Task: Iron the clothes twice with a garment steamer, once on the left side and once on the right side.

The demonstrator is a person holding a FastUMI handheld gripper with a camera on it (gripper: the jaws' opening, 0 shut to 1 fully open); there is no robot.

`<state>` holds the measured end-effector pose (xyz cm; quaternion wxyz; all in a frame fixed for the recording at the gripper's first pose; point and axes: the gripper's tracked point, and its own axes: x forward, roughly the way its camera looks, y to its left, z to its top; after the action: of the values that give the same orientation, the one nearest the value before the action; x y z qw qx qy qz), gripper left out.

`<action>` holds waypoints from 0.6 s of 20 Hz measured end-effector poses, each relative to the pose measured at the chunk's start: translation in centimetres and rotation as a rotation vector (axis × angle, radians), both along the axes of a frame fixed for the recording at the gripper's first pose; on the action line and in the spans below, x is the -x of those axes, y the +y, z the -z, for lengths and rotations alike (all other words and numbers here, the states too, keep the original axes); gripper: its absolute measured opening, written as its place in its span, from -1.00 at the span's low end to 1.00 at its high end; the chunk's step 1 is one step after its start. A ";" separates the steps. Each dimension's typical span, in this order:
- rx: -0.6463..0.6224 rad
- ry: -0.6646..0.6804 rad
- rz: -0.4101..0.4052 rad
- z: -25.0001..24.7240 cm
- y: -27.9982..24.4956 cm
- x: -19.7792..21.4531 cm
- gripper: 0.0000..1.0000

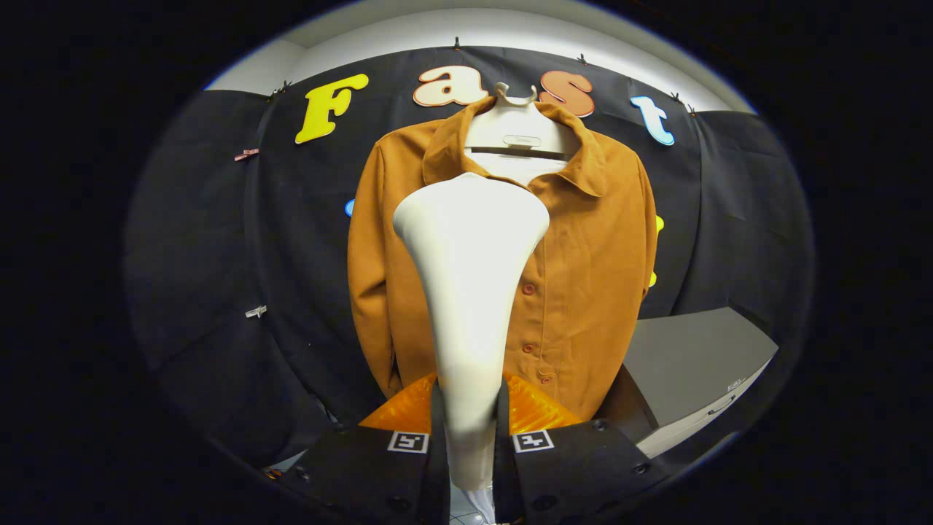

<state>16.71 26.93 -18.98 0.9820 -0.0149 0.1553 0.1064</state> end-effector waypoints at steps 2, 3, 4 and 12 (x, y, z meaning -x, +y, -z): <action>0.014 -0.007 0.002 0.3 1.1 -1.3 -0.46; 0.022 -0.005 0.004 0.4 1.6 -1.9 -0.46; 0.028 -0.007 0.007 0.6 2.0 -2.5 -0.46; 0.060 0.000 0.070 2.0 2.6 -6.2 -0.47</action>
<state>22.95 29.57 -21.02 0.9842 -0.0390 0.1591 0.0672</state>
